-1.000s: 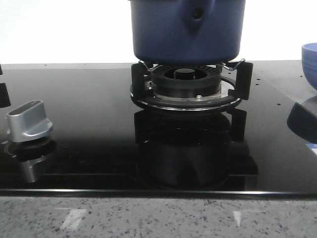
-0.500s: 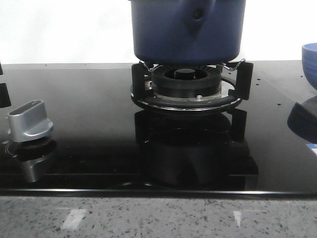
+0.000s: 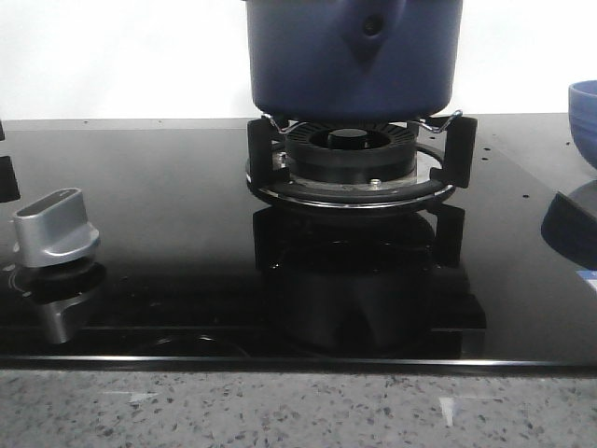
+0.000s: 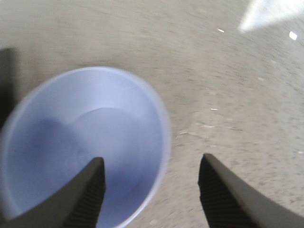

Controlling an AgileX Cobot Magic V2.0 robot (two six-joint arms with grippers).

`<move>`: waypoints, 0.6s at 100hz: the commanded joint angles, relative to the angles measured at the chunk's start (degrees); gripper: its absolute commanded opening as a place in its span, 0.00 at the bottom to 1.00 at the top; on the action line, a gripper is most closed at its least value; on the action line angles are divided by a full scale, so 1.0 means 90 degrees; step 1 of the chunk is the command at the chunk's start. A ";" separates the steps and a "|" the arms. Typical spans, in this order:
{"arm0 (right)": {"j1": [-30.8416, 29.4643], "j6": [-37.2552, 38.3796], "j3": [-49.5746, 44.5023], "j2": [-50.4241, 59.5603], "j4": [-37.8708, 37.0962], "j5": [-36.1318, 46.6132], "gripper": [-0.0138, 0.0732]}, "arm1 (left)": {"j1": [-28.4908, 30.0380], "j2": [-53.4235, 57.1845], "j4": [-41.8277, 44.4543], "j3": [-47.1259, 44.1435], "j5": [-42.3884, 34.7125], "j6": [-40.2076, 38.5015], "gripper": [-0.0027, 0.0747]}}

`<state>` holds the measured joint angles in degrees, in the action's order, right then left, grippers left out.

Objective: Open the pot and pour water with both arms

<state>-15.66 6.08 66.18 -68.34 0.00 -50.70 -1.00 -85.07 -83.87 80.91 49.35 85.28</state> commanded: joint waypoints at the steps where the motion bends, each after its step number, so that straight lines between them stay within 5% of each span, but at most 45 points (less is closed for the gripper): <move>1: -0.0252 -0.0110 0.0412 -0.0469 -0.0046 0.0090 0.61 | 0.0029 0.0319 -0.0537 0.0220 0.0102 -0.0057 0.37; 43: -0.0327 -0.0432 0.0486 -0.2018 0.0537 0.0347 0.61 | 0.0029 0.0319 -0.0537 0.0220 0.0102 -0.0057 0.37; 49: -0.0327 -0.0432 0.0486 -0.2112 0.0537 0.0364 0.56 | 0.0029 0.0319 -0.0537 0.0220 0.0102 -0.0057 0.37; 60: -0.0327 -0.0432 0.0486 -0.2183 0.0552 0.0391 0.32 | 0.0029 0.0319 -0.0537 0.0220 0.0102 -0.0057 0.37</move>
<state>-18.20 2.98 68.64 -89.65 4.53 -49.69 -0.89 -85.00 -83.59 80.91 50.18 85.28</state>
